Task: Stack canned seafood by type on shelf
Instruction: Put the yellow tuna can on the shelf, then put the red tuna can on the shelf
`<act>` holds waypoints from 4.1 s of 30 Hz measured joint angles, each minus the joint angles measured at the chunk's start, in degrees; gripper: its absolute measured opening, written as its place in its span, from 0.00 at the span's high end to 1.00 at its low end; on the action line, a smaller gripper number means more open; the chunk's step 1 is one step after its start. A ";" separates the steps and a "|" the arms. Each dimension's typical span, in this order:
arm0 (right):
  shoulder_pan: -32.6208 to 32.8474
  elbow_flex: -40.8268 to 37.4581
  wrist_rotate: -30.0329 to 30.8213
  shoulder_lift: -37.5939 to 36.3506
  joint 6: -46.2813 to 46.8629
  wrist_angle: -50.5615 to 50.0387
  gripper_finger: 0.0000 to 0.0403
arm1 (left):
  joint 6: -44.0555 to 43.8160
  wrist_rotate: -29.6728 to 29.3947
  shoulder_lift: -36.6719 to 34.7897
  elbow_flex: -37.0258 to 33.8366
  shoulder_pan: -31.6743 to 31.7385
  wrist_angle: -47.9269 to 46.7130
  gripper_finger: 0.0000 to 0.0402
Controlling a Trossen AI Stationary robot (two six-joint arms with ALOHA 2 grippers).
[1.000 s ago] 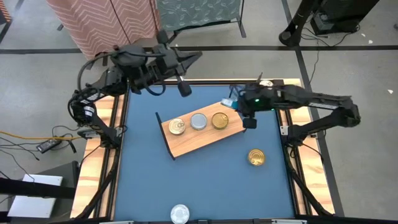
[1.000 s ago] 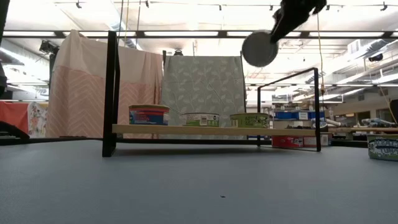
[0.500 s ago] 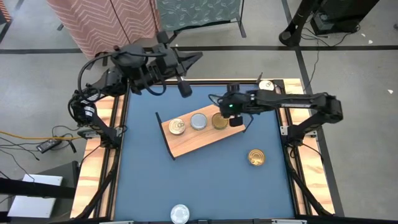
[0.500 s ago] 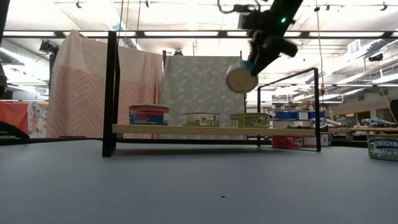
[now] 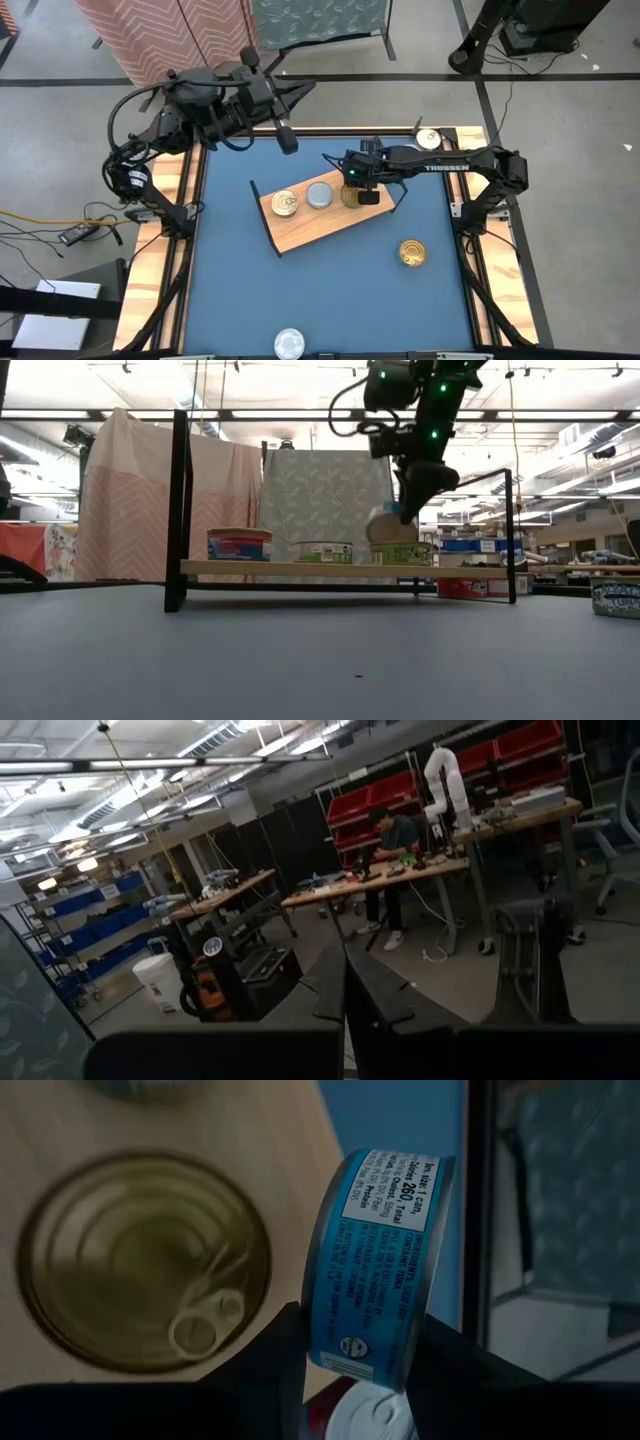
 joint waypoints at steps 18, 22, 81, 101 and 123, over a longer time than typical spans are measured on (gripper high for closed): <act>-0.70 -0.31 -1.47 0.18 5.80 -4.13 0.64 | -0.01 0.97 -1.39 -0.02 -0.19 -1.71 0.99; -0.68 -0.33 -2.31 0.18 6.35 -4.13 0.63 | -0.01 0.98 -1.39 -0.02 -0.55 -1.80 0.99; -1.46 -0.81 -9.20 -1.00 11.09 -3.60 0.48 | 0.30 0.89 -1.39 -0.02 -4.50 -5.07 0.99; -5.51 21.86 7.76 -6.94 9.02 -10.02 0.97 | -0.38 0.89 -1.39 -0.02 -4.85 -7.84 0.99; -38.73 -14.15 -13.86 -27.23 26.67 -0.30 1.00 | -0.42 0.90 -2.59 -0.02 -10.93 -4.97 0.99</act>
